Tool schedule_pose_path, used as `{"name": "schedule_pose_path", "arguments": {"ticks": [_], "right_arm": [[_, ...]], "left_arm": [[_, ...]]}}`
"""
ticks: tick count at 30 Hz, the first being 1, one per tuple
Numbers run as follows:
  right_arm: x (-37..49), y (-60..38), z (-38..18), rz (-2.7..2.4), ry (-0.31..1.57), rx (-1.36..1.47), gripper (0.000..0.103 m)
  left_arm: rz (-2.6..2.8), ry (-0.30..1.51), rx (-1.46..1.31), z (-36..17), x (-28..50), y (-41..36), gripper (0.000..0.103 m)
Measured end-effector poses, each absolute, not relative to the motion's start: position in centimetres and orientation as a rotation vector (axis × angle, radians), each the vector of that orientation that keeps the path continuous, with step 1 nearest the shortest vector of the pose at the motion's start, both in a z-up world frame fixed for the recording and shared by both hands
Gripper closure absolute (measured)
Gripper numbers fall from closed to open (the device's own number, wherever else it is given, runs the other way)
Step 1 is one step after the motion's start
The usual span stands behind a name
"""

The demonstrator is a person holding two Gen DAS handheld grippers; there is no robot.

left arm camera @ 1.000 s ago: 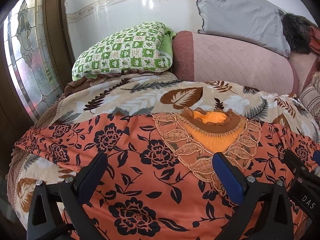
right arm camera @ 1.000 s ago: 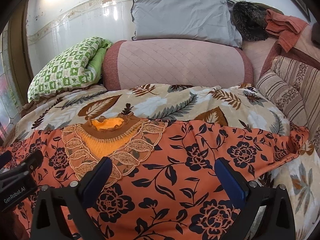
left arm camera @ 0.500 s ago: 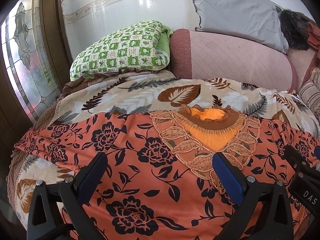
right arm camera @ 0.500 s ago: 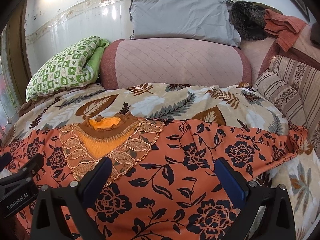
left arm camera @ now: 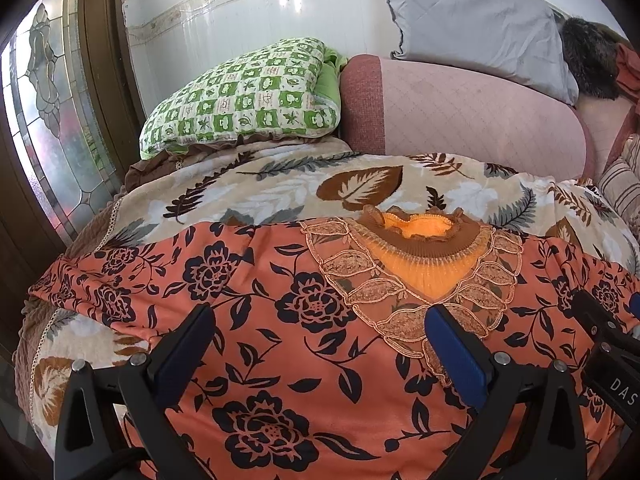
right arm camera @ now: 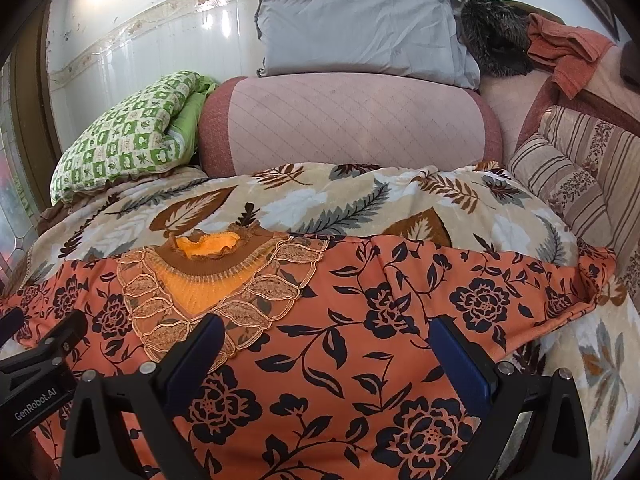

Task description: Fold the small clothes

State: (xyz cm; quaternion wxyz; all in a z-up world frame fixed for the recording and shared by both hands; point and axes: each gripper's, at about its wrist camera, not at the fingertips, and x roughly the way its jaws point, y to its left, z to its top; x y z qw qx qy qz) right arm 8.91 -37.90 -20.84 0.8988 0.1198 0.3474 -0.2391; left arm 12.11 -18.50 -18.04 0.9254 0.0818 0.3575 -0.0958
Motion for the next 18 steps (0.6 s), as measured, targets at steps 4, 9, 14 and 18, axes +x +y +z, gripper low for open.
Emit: {"name": "schedule_pose_path", "arguments": {"ticks": [4,9,14,18], "right_arm": [[8.93,-38.0,-20.95,-0.499,0.722,0.249,0.0],[9.06,-37.95,-21.04,-0.502,0.729,0.243,0.0],[9.03,-37.91,-20.97,-0.519,0.728,0.226,0.0],[9.11,-37.86,-21.05,-0.516,0.738,0.225,0.0]], "left_arm": [[-0.196,0.734,0.169,-18.03,12.14,-18.54,0.0],[-0.202,0.736,0.179,-18.11,12.13,-18.9,0.0],[-0.206,0.736,0.19,-18.22,12.02,-19.22,0.0],[-0.208,0.738,0.188,-18.34,11.94,-19.28,0.0]]}}
